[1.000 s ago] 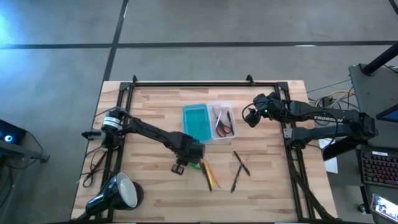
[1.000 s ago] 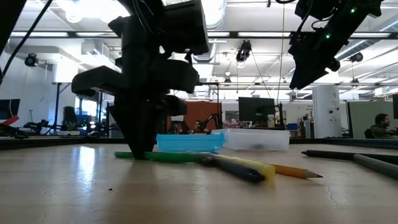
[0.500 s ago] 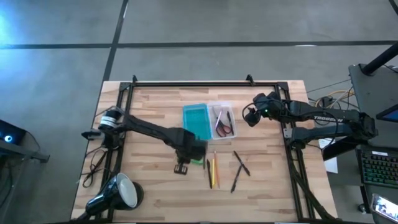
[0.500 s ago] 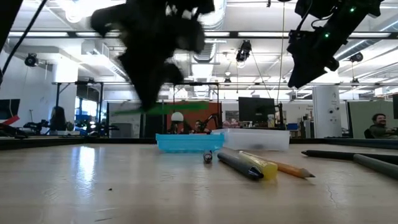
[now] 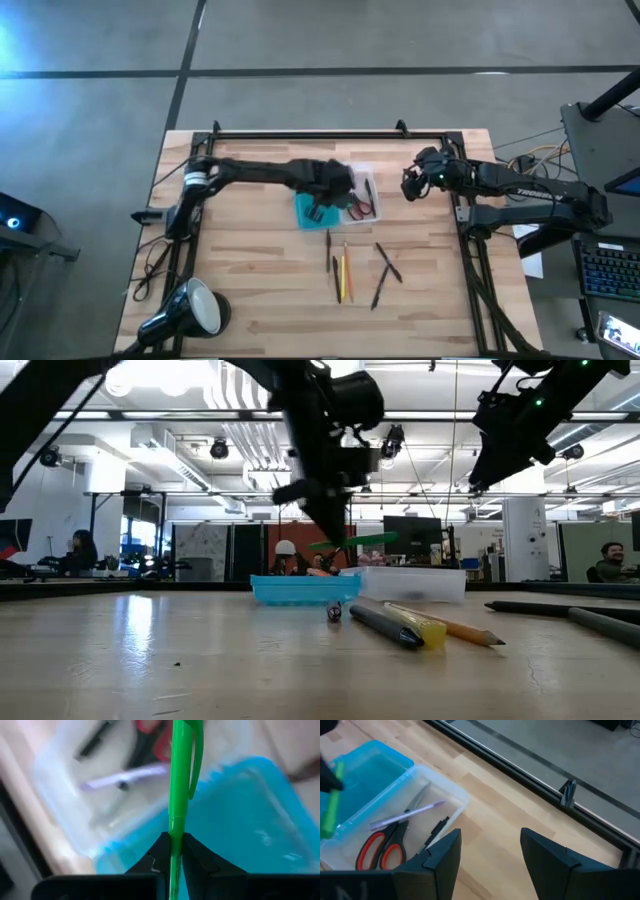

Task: Pick & place school supplies into a supply box
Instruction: Put the green pen into the blue supply box, then put the black pen into the blue supply box

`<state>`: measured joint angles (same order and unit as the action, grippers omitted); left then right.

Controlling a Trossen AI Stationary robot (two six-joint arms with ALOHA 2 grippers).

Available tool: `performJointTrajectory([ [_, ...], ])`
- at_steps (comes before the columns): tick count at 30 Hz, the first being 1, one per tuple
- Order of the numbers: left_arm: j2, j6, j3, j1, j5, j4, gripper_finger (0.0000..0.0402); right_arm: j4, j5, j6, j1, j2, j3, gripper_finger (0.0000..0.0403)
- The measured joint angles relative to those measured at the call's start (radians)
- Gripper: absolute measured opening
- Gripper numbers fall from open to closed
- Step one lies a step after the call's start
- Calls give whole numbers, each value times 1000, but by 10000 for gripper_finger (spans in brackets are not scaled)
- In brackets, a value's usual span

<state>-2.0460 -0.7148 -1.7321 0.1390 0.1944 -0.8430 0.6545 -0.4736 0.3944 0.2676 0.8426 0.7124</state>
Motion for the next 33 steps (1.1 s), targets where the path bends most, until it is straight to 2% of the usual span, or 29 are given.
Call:
performJointTrajectory([
  [9,-175,-182,-186,41,20,85,13,90,10,16,-1,-23,0,194],
  [14,-256,-209,-256,41,-2,95,20,154,158,42,-1,-24,0,194],
  [16,-268,-209,-262,41,-5,122,31,174,185,83,-1,-22,0,194],
  [25,-244,-220,-256,48,-6,149,80,187,191,100,-1,-23,0,194],
  [28,-206,-190,-256,47,58,132,85,187,245,93,-2,-22,-4,194],
  [31,-155,-99,-255,42,83,39,86,190,314,84,-17,-14,-18,194],
  [33,-113,24,-255,35,54,-25,86,197,351,127,-35,1,-25,194],
])
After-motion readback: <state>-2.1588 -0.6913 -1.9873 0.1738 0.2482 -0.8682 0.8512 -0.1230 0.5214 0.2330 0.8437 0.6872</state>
